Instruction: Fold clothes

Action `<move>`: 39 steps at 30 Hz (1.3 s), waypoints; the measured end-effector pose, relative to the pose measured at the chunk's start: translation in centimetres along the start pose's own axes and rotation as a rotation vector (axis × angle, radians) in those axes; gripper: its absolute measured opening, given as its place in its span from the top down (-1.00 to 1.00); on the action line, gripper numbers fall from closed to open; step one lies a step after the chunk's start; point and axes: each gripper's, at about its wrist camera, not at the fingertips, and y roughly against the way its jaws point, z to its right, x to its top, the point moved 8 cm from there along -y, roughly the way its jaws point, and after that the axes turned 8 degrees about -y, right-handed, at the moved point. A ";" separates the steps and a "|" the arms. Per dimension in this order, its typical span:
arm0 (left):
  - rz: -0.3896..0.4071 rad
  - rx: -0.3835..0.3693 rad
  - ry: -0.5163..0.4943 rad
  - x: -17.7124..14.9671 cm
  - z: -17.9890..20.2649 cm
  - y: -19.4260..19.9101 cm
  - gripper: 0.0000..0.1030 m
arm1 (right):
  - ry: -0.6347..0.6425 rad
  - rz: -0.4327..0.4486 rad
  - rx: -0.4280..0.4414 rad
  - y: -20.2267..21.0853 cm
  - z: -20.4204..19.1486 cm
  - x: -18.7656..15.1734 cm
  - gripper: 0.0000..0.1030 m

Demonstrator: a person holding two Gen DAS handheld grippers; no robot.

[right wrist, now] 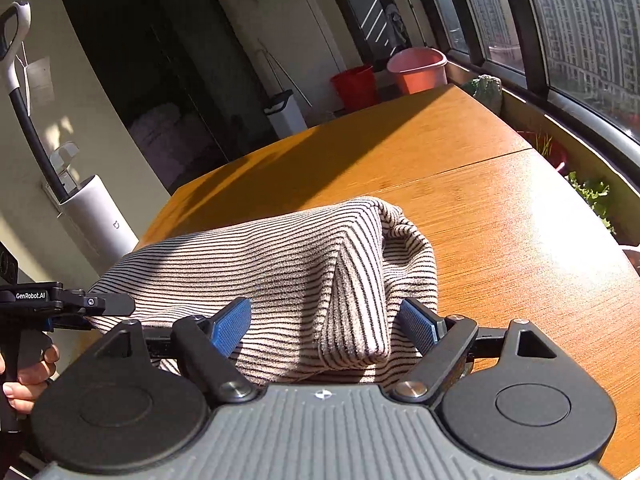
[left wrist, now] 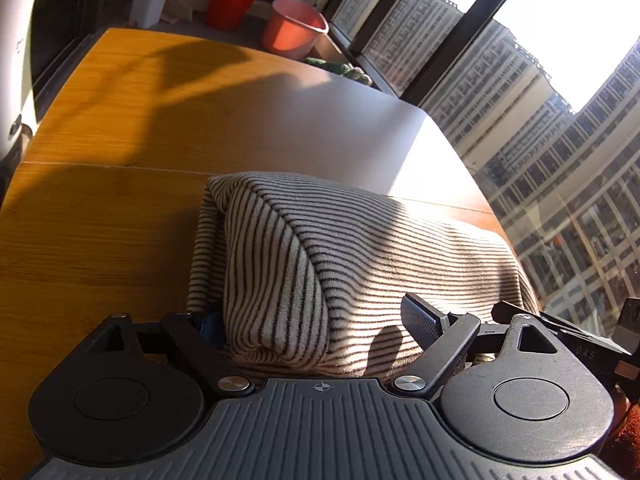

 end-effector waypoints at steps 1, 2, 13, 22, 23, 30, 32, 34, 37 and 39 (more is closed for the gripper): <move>0.003 0.002 -0.007 0.2 0.0 -0.3 -0.51 | 0.030 0.002 -0.015 -0.4 -0.3 0.0 -0.39; 0.006 0.006 -0.015 0.5 -0.1 -0.6 -0.44 | 0.061 0.003 -0.031 -0.9 -0.6 0.2 -0.31; 0.063 0.085 0.000 8.1 -4.5 -4.5 -0.02 | 0.122 0.004 -0.064 -10.2 -1.0 8.6 0.13; 0.177 0.039 -0.080 8.6 -1.2 2.0 0.25 | 0.153 0.095 0.071 -5.3 -4.8 11.5 0.65; 0.182 0.030 -0.088 7.9 -0.8 2.7 0.25 | 0.149 0.095 0.091 -4.0 -5.1 10.9 0.65; 0.076 0.033 -0.019 1.9 -1.4 0.8 0.19 | 0.166 0.027 0.012 -3.4 -2.8 5.6 0.64; 0.075 0.064 -0.018 0.6 -2.1 0.0 0.11 | 0.187 -0.003 -0.036 -4.7 -1.7 4.1 0.58; 0.084 0.085 -0.009 0.6 -2.2 0.9 -0.04 | 0.201 0.032 -0.063 -4.7 -1.3 3.9 0.22; 0.125 0.149 -0.022 1.4 -2.7 3.7 -0.52 | 0.170 0.019 -0.068 -3.9 -1.0 4.7 -0.65; 0.174 0.187 -0.044 1.9 -2.7 6.1 -0.68 | 0.179 0.073 -0.064 -2.5 -1.2 5.7 -0.98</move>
